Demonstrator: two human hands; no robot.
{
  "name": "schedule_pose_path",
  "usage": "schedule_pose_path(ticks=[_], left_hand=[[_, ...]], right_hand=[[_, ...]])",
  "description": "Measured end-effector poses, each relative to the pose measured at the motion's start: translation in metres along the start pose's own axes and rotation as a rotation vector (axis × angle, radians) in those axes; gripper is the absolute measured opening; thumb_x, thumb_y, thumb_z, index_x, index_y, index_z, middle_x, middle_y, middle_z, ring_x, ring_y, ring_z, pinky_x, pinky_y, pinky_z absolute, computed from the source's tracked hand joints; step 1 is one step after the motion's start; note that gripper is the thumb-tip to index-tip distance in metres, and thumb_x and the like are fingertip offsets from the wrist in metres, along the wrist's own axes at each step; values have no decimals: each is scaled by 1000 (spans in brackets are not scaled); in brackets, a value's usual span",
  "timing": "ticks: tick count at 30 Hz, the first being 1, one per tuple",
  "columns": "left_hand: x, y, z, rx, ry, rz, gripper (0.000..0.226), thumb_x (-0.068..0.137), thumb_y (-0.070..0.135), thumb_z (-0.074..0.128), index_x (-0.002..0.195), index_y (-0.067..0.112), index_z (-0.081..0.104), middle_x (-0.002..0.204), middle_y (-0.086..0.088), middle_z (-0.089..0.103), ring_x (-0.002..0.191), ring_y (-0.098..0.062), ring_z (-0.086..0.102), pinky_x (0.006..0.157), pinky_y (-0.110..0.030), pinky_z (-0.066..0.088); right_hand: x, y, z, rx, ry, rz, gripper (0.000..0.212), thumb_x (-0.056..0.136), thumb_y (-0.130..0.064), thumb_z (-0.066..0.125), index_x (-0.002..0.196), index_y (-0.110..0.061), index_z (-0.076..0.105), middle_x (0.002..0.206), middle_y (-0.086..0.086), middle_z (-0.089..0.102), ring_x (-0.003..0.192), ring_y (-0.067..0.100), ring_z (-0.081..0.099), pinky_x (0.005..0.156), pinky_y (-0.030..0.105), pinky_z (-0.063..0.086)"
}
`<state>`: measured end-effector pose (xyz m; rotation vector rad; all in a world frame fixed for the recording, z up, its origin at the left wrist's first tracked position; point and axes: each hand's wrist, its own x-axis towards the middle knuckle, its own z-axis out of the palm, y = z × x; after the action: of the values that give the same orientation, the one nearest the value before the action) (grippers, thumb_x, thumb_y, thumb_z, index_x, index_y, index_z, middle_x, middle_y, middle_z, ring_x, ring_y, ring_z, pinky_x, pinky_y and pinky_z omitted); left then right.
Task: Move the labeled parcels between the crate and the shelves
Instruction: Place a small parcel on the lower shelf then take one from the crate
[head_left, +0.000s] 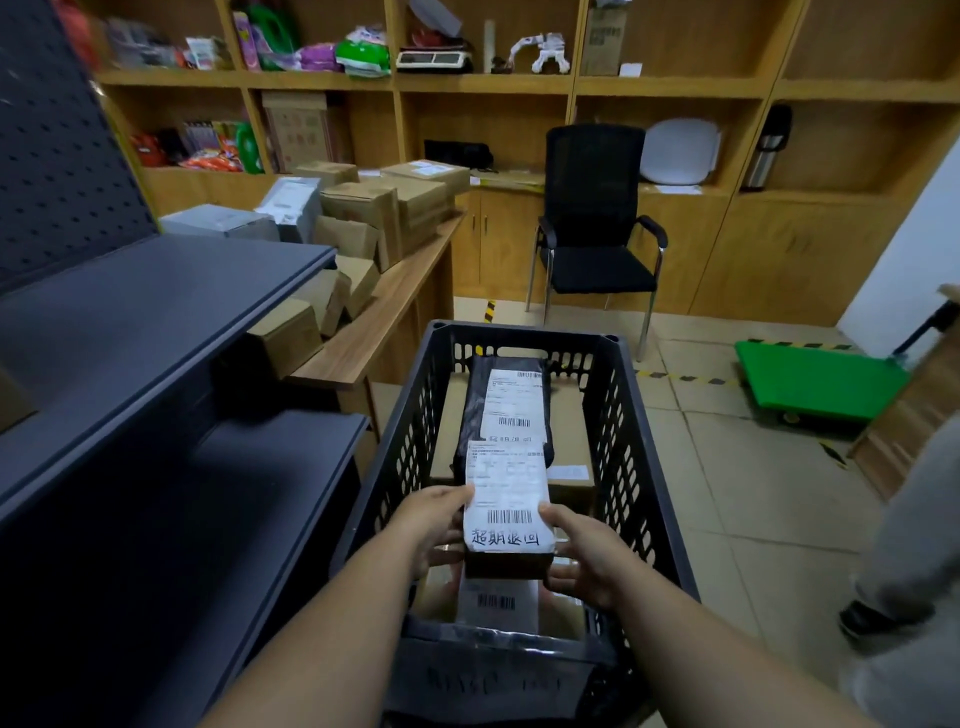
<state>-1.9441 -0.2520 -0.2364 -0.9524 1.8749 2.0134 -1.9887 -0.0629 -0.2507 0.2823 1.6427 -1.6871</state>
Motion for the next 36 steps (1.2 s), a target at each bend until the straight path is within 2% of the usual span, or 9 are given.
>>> schedule_pose_path(ticks=[3, 6, 10, 14, 18, 25, 30, 33, 36], left_hand=[[8, -8, -1, 2, -29, -38, 20, 95, 30, 53, 107, 15, 62, 98, -4, 74, 89, -20, 70, 79, -39, 55], [14, -13, -2, 27, -39, -84, 20, 95, 29, 53, 106, 15, 62, 98, -5, 75, 91, -21, 70, 79, -40, 55], [21, -18, -2, 85, -60, -154, 20, 95, 31, 52, 109, 18, 60, 95, -2, 74, 85, -19, 67, 65, -31, 49], [29, -21, -3, 114, -68, -198, 23, 95, 29, 52, 113, 17, 58, 101, -5, 71, 96, -23, 64, 66, -33, 49], [34, -22, -4, 132, -66, -219, 22, 95, 25, 53, 113, 13, 58, 107, -8, 70, 99, -24, 62, 65, -33, 49], [42, -24, -7, 149, -69, -233, 10, 94, 15, 53, 101, 12, 60, 99, -8, 70, 96, -25, 65, 83, -44, 53], [45, -22, -8, 172, -72, -236, 12, 93, 16, 55, 103, 11, 59, 97, -8, 70, 92, -24, 65, 80, -42, 54], [43, -21, -7, 172, -58, -236, 12, 92, 15, 56, 103, 11, 60, 94, -7, 71, 88, -23, 68, 75, -40, 56], [39, -19, -5, 161, -31, -212, 14, 91, 11, 55, 103, 8, 62, 96, -9, 74, 86, -22, 69, 63, -30, 54]], right_hand=[[6, 6, -2, 22, -17, 56, 27, 89, -29, 61, 108, -10, 64, 76, 12, 74, 68, 28, 66, 60, 33, 55], [13, 10, -5, -1, -9, 115, 28, 89, -28, 62, 108, -9, 63, 92, 18, 70, 80, 33, 62, 76, 40, 51], [21, 14, -11, -107, -38, 214, 30, 89, -33, 59, 108, -10, 59, 89, 16, 64, 80, 31, 61, 68, 35, 53], [28, 12, -14, -153, -52, 267, 27, 89, -33, 59, 103, -10, 56, 89, 16, 61, 83, 30, 62, 60, 34, 54], [34, 12, -12, -176, -86, 289, 17, 90, -24, 58, 95, -8, 56, 61, 9, 68, 68, 23, 63, 54, 30, 53], [37, 7, -6, -209, -139, 310, 13, 89, -9, 51, 101, -7, 57, 47, 2, 62, 42, 13, 56, 54, 26, 50], [38, 4, -7, -192, -126, 319, 14, 89, -10, 53, 101, -7, 58, 68, 9, 65, 72, 21, 55, 63, 30, 53], [38, 4, -8, -185, -127, 339, 13, 89, -10, 53, 100, -7, 58, 71, 10, 65, 73, 19, 49, 62, 29, 53], [39, 4, -11, -190, -102, 348, 16, 85, -13, 60, 99, -5, 59, 73, 12, 66, 68, 19, 51, 63, 26, 51]])
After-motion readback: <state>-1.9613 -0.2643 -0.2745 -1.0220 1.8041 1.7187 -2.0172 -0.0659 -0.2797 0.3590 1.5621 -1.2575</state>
